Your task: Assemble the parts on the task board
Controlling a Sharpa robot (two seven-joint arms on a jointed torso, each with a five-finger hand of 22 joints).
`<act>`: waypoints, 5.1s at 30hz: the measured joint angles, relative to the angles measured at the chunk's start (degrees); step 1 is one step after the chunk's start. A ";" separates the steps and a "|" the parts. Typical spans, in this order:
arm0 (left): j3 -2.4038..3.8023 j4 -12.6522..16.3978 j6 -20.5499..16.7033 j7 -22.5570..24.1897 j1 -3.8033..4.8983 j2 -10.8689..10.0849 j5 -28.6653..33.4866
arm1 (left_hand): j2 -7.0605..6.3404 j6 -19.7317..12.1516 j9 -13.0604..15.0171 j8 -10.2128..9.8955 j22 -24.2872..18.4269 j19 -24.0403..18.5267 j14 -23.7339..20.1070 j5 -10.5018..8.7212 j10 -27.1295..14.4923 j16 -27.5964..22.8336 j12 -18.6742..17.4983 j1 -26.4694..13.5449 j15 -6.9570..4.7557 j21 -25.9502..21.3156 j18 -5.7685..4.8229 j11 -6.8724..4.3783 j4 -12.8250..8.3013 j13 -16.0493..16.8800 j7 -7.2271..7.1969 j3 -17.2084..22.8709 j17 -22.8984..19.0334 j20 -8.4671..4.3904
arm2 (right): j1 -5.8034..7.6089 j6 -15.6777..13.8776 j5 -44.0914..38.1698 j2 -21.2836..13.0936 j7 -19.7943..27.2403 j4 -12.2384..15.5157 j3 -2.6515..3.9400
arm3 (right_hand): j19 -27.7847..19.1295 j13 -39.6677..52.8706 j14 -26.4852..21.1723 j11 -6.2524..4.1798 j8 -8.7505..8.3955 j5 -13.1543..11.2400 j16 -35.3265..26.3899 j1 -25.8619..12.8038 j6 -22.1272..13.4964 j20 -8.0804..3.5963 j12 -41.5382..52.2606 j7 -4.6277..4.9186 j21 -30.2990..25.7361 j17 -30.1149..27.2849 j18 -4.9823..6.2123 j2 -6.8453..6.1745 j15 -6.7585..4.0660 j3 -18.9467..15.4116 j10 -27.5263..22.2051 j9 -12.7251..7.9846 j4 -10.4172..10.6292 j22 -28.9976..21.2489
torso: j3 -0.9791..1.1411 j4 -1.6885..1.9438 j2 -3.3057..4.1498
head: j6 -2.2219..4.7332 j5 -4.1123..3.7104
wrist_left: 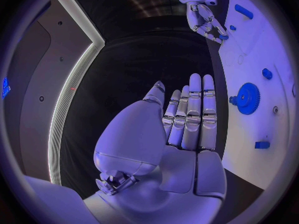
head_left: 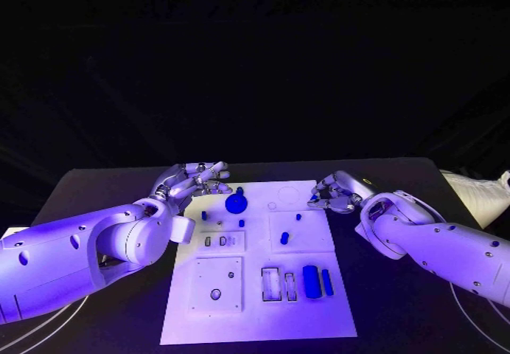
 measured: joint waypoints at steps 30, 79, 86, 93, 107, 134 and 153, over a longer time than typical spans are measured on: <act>0.00 0.04 0.21 -0.25 0.00 -0.03 0.00 | 0.00 0.00 0.00 0.00 -0.04 0.00 0.00 0.00 0.00 -0.19 0.00 0.00 0.00 0.00 0.00 0.00 -0.17 0.00 0.00 0.17 0.09 0.00 | -0.35 0.30 -3.36 0.00 -1.82 0.09 0.00 | 0.00 0.00 0.07 0.00 0.05 0.90 0.19 1.29 0.15 0.01 0.00 0.15 0.00 -0.01 0.00 1.28 -0.32 -0.05 0.00 0.20 -0.59 0.03 | 0.07 -0.02 0.04 | -0.25 0.14; 0.00 -0.55 0.31 -0.73 0.00 -0.31 0.13 | 0.00 -0.21 0.00 0.00 -0.02 0.00 0.00 0.00 -0.42 -0.18 0.00 0.00 0.00 0.00 0.00 0.00 -0.17 0.00 0.21 0.17 0.24 0.00 | 0.68 -1.40 -5.72 1.53 -6.60 16.15 0.02 | 0.00 0.00 0.17 -2.16 1.77 -0.38 0.40 1.87 3.54 -1.64 0.67 -0.36 0.21 0.01 0.00 4.58 -1.87 4.90 0.11 1.91 -2.68 0.00 | -0.04 0.05 -0.05 | -0.90 2.15; 0.00 -1.12 0.31 -0.73 0.00 -0.29 0.31 | 0.00 -0.21 0.00 0.00 -0.02 0.00 0.00 0.00 -0.42 -0.18 0.00 0.00 0.00 0.00 0.00 0.00 -0.17 0.00 0.20 0.17 0.23 0.00 | 0.35 0.50 -8.85 4.68 -8.75 16.87 -1.07 | 0.00 0.15 -0.02 -2.15 1.76 -0.49 0.40 1.87 3.61 -1.64 0.66 -0.43 0.21 0.00 0.00 4.57 -2.06 4.90 0.11 1.92 -2.68 0.04 | -0.01 0.01 -0.04 | -1.40 3.72; 0.00 -1.49 0.30 -0.73 0.00 -0.25 0.51 | 0.00 -0.21 0.00 0.00 -0.02 0.00 0.00 0.00 -0.42 -0.18 0.00 0.00 0.00 0.00 0.00 0.00 -0.17 0.00 0.20 0.17 0.23 0.00 | -0.75 2.18 -12.05 7.95 -10.22 16.47 -2.14 | 0.00 0.16 -0.02 -2.14 1.74 -0.22 0.39 1.63 3.63 -1.63 0.66 -0.45 0.21 0.00 0.00 4.34 -2.05 4.98 0.10 1.97 -2.60 0.04 | 0.02 0.02 0.05 | -1.83 4.50; -0.01 -1.68 0.30 -0.70 0.00 -0.04 0.68 | 0.00 -0.20 0.00 0.00 -0.07 0.00 0.00 0.00 -0.42 -0.18 0.00 0.00 0.00 0.00 0.00 0.00 -0.17 0.00 0.20 0.17 0.29 0.00 | -1.35 4.09 -15.94 12.09 -12.40 13.35 -3.49 | 0.00 0.10 -0.02 -2.13 1.47 0.23 0.39 1.43 3.69 -1.63 0.66 -0.53 0.21 -0.01 0.00 4.13 -2.05 5.06 0.10 2.05 -2.52 0.03 | 0.02 0.00 0.10 | -2.47 5.01; -0.01 -1.71 0.31 -0.69 0.00 0.37 0.78 | 0.00 -0.20 0.00 0.00 -0.07 0.00 0.00 0.00 -0.42 -0.18 0.00 0.00 0.00 0.00 0.00 0.00 -0.17 0.00 0.20 0.17 0.28 0.00 | -1.97 5.14 -20.04 15.79 -13.60 11.25 -4.25 | -0.01 0.16 -0.02 -2.11 1.52 0.68 0.39 1.53 3.58 -1.62 0.66 -0.65 0.21 -0.02 0.00 4.22 -2.04 5.22 0.10 2.03 -2.70 0.01 | -0.01 0.04 0.08 | -2.93 5.63; -0.01 -1.70 0.32 -0.69 0.00 0.47 0.81 | 0.00 -0.20 0.01 0.00 -0.06 0.00 0.00 0.00 -0.42 -0.18 0.00 0.00 0.00 0.00 0.00 0.00 -0.17 0.00 0.20 0.17 0.27 0.00 | -2.00 6.15 -22.39 16.08 -13.66 10.66 -4.27 | -0.01 0.13 -0.02 -2.01 1.03 0.90 0.39 1.60 3.46 -1.62 0.39 -0.77 0.21 0.02 0.00 4.28 -2.03 5.21 0.01 2.02 -2.71 0.00 | 0.02 -0.05 0.07 | -3.16 5.82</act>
